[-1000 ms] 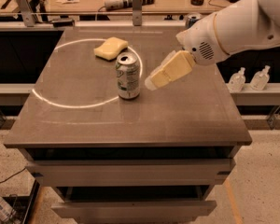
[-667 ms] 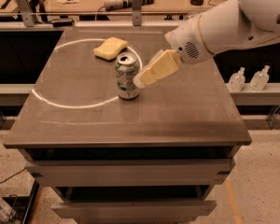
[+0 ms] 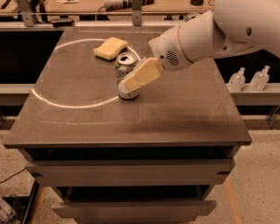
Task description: Move 7up can near sponge
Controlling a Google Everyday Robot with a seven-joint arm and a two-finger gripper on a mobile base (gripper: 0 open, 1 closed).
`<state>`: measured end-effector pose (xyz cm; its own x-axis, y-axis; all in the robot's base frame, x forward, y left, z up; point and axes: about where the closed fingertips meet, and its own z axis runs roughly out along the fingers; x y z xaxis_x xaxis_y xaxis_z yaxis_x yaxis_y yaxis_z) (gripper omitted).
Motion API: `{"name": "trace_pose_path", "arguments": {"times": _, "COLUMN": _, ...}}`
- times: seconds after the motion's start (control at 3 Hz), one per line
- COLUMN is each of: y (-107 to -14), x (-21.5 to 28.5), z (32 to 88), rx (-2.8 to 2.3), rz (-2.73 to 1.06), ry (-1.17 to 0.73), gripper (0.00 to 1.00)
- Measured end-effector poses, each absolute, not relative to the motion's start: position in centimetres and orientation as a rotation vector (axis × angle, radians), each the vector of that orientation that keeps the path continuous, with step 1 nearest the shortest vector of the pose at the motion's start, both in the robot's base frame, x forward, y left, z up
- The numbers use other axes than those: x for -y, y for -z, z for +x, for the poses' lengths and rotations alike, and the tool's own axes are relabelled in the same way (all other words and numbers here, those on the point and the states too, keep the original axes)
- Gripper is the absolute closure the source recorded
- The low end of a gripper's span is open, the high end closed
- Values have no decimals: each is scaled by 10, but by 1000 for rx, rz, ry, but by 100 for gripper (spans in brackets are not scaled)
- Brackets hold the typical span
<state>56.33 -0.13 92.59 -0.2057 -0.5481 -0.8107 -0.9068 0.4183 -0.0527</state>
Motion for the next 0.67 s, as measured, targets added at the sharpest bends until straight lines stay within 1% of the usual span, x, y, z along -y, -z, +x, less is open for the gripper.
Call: {"name": "trace_pose_path", "arguments": {"times": 0.67, "y": -903, "x": -29, "z": 572, "rx": -1856, "rz": -1270, "ry": -590, "gripper": 0}}
